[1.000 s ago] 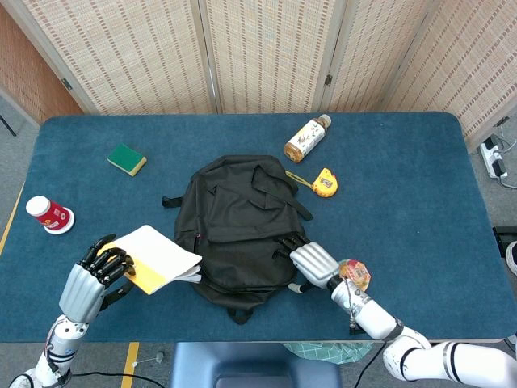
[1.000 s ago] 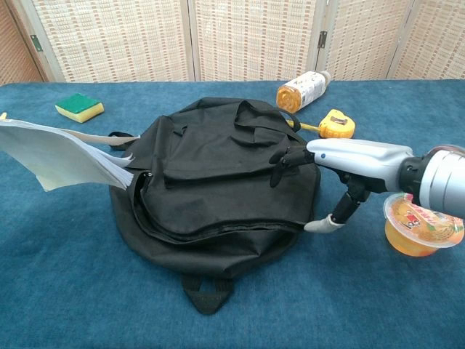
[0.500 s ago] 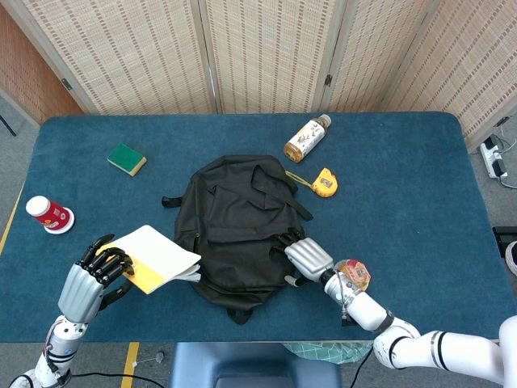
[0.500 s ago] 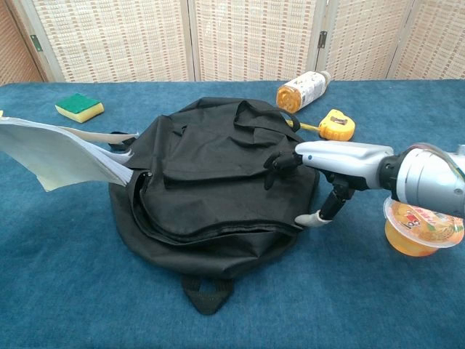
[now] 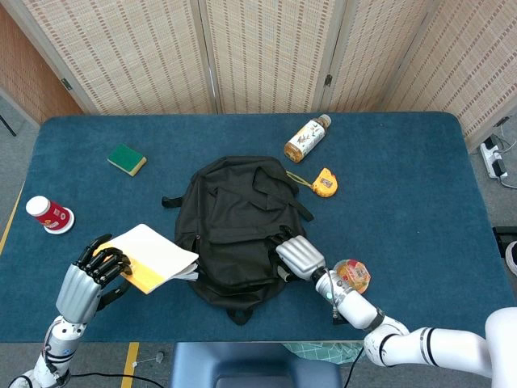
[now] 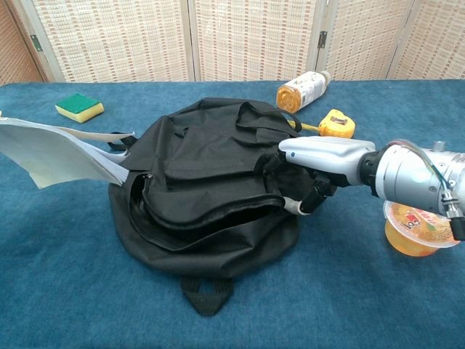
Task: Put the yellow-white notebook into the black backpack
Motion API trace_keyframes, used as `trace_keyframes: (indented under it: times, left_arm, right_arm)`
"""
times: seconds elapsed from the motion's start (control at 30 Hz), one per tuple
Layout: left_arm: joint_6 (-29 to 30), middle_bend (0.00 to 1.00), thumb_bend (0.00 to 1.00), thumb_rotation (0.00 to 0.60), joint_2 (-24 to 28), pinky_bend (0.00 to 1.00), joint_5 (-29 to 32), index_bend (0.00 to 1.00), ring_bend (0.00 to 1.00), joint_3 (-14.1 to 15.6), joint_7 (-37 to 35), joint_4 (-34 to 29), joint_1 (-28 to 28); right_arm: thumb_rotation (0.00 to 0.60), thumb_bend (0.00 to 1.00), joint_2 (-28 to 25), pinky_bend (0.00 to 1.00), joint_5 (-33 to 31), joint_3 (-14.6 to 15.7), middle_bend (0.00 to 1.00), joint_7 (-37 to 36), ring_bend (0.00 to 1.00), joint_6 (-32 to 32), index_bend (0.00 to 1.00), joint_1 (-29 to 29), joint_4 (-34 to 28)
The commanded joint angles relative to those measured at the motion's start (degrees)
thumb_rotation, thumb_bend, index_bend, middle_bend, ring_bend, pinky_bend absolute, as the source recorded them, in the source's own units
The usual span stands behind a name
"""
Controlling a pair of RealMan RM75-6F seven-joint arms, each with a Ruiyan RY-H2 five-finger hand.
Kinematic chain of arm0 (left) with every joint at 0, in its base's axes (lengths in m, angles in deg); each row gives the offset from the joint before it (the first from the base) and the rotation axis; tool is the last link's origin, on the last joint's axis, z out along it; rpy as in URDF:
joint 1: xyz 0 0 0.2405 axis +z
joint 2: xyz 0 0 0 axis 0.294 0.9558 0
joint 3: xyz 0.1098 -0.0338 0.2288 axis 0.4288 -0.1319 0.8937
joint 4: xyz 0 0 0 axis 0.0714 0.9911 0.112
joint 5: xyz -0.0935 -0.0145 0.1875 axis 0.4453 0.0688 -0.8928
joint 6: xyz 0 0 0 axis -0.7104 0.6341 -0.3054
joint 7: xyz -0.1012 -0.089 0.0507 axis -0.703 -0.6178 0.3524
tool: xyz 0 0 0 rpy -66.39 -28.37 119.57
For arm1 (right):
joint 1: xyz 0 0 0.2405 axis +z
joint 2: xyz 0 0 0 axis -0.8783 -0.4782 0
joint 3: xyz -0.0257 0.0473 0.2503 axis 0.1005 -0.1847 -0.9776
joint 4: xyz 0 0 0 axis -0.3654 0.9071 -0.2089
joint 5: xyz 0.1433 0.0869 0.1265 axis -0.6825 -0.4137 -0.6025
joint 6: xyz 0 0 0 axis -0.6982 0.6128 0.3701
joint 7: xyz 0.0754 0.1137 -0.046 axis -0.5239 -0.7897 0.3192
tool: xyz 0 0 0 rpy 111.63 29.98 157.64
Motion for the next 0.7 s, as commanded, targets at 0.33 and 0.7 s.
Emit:
trace_keyframes:
  times: [0.33, 0.7]
  left_arm:
    - [0.74, 0.57, 0.48, 0.600, 0.68, 0.26, -1.94, 0.74, 0.44, 0.27, -1.02, -0.46, -1.23]
    - [-0.18, 0.57, 0.47, 0.600, 0.76, 0.26, -7.98, 0.74, 0.45, 1.02, 2.07, -3.87, -5.75]
  right_arm:
    - [0.600, 0.61, 0.44, 0.01, -5.65, -3.95, 0.31, -0.49, 0.22, 1.83, 0.74, 2.29, -0.53]
    - [0.600, 0.62, 6.80, 0.01, -20.81, -12.67, 0.33, 3.02, 0.24, 6.28, 0.77, 8.60, 3.19]
